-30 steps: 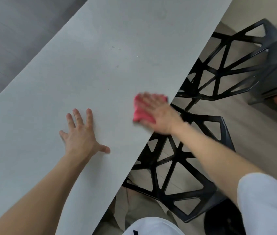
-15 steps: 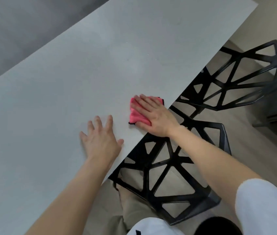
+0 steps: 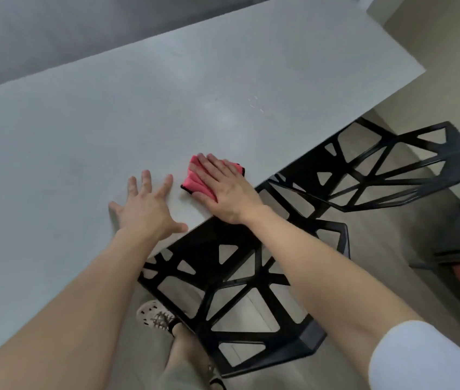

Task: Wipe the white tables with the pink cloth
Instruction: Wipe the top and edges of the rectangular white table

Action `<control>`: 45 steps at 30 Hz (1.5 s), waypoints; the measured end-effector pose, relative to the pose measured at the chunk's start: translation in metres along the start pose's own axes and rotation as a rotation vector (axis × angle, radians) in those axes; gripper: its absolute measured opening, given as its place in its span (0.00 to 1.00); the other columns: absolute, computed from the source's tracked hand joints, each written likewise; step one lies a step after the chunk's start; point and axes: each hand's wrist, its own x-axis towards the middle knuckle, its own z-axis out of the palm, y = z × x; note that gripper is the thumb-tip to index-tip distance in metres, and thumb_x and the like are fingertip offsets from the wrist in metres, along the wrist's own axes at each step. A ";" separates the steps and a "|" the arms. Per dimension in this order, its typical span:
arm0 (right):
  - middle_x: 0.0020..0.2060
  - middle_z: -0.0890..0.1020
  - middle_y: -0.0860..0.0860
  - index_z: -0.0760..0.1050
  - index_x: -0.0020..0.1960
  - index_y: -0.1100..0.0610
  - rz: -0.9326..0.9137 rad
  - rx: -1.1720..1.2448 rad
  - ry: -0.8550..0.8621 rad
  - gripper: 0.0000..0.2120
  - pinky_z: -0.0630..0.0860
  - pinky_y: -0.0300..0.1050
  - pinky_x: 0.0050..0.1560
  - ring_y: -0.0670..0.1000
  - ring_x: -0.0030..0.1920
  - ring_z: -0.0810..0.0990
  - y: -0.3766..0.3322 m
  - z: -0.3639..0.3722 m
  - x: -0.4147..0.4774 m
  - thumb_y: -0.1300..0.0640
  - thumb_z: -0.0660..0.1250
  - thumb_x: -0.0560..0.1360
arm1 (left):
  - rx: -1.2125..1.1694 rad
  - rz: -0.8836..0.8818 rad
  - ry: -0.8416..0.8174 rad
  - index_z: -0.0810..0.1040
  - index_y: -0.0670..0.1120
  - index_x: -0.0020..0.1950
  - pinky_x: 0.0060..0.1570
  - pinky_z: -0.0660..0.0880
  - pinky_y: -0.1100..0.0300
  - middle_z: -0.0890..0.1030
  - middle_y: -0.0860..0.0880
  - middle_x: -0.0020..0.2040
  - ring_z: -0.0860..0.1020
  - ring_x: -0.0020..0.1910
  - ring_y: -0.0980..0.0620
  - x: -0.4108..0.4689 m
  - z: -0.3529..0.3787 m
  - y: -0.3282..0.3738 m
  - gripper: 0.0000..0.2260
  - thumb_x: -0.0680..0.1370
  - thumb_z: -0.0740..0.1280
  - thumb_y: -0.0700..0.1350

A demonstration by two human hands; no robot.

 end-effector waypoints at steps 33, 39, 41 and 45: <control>0.88 0.40 0.58 0.42 0.88 0.63 0.040 -0.058 0.056 0.46 0.38 0.55 0.87 0.53 0.88 0.37 0.280 -0.086 0.096 0.32 0.50 0.84 | -0.198 -0.359 0.605 0.59 0.50 0.87 0.85 0.50 0.39 0.57 0.45 0.88 0.52 0.88 0.44 0.108 0.008 0.190 0.29 0.88 0.53 0.61; 0.88 0.40 0.56 0.42 0.89 0.60 -0.411 -0.024 -0.046 0.43 0.44 0.59 0.87 0.52 0.87 0.36 0.194 -0.043 0.021 0.32 0.49 0.87 | -0.208 -0.410 0.771 0.66 0.50 0.85 0.85 0.52 0.39 0.63 0.45 0.87 0.57 0.87 0.45 0.121 0.028 0.191 0.27 0.87 0.58 0.58; 0.88 0.43 0.54 0.45 0.89 0.57 -0.590 -0.063 -0.063 0.40 0.47 0.59 0.87 0.51 0.88 0.39 0.212 -0.045 0.028 0.34 0.51 0.88 | -0.209 -0.419 0.782 0.67 0.51 0.85 0.85 0.52 0.39 0.64 0.45 0.86 0.58 0.87 0.45 0.122 0.028 0.191 0.26 0.87 0.58 0.57; 0.88 0.49 0.56 0.50 0.89 0.59 -0.482 -0.081 -0.004 0.44 0.48 0.62 0.87 0.54 0.88 0.45 0.274 -0.083 0.137 0.28 0.43 0.85 | -0.221 -0.423 0.787 0.68 0.51 0.84 0.85 0.52 0.40 0.64 0.46 0.86 0.58 0.87 0.45 0.122 0.030 0.190 0.25 0.87 0.57 0.55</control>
